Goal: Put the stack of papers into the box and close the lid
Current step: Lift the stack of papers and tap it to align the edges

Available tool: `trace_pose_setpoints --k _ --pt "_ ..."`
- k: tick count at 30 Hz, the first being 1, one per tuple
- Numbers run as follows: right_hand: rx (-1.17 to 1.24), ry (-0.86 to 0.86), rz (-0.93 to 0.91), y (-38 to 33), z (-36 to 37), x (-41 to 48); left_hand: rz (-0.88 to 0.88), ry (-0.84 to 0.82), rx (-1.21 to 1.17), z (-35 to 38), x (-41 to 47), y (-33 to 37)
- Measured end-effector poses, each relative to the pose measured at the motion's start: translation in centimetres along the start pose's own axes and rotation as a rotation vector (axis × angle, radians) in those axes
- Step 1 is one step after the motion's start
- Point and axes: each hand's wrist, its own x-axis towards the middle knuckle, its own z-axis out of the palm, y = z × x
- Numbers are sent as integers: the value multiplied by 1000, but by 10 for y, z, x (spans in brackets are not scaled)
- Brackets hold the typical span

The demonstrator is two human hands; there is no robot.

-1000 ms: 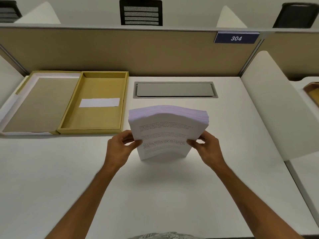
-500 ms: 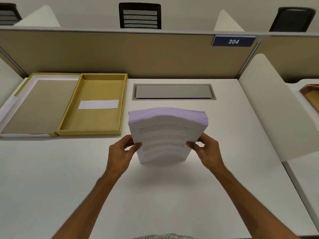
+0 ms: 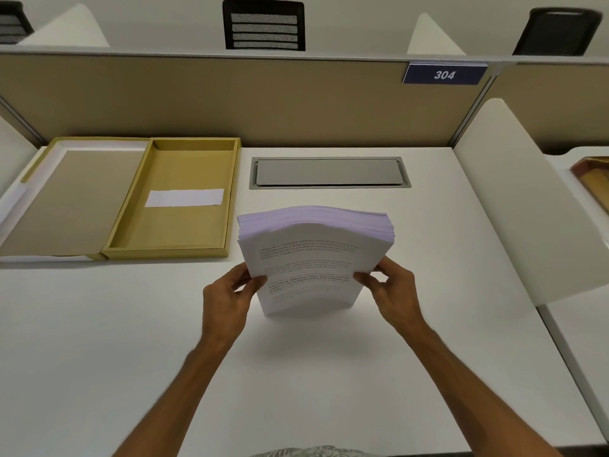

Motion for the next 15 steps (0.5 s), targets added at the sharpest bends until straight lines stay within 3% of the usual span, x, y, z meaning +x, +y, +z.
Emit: trace_pose_setpoints --k 6,10,15 --pt "109 -32 65 -8 2 -8 25 -158 -195 3 -8 14" --pt "342 -31 -19 -39 -1 -10 155 -143 -420 -1 4 45" --pt "421 5 -94 -70 3 -3 163 -160 -489 2 17 68"
